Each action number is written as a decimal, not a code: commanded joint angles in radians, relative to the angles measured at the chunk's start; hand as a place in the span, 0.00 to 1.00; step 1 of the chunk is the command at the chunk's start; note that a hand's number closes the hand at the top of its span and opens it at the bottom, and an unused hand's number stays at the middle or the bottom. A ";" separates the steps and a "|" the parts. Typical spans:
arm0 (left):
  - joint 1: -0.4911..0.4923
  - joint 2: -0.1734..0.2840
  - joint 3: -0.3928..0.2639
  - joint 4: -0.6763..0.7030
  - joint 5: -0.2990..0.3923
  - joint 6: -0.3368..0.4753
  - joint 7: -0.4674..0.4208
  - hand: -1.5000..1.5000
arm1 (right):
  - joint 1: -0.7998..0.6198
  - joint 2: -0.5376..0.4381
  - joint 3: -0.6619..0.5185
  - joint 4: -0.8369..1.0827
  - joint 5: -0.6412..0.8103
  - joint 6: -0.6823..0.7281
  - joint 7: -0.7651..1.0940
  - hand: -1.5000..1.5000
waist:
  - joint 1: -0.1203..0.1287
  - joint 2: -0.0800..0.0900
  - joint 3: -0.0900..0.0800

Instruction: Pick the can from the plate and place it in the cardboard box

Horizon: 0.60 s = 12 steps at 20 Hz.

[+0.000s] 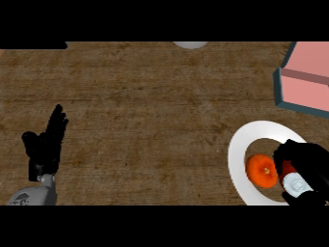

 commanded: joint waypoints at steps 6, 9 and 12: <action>0.015 0.008 0.022 -0.008 0.009 -0.005 0.000 0.50 | 0.167 -0.011 -0.110 -0.381 -0.115 0.070 -0.018 1.00 | -0.002 0.007 0.010; 0.036 0.016 0.012 -0.049 0.008 -0.017 0.031 0.50 | 0.130 -0.014 -0.213 -0.487 -0.224 0.168 0.012 1.00 | 0.001 0.007 0.010; 0.006 -0.004 0.002 -0.028 -0.004 0.002 0.033 0.50 | 0.114 0.009 -0.343 -0.601 -0.377 0.258 0.066 1.00 | -0.005 0.007 0.010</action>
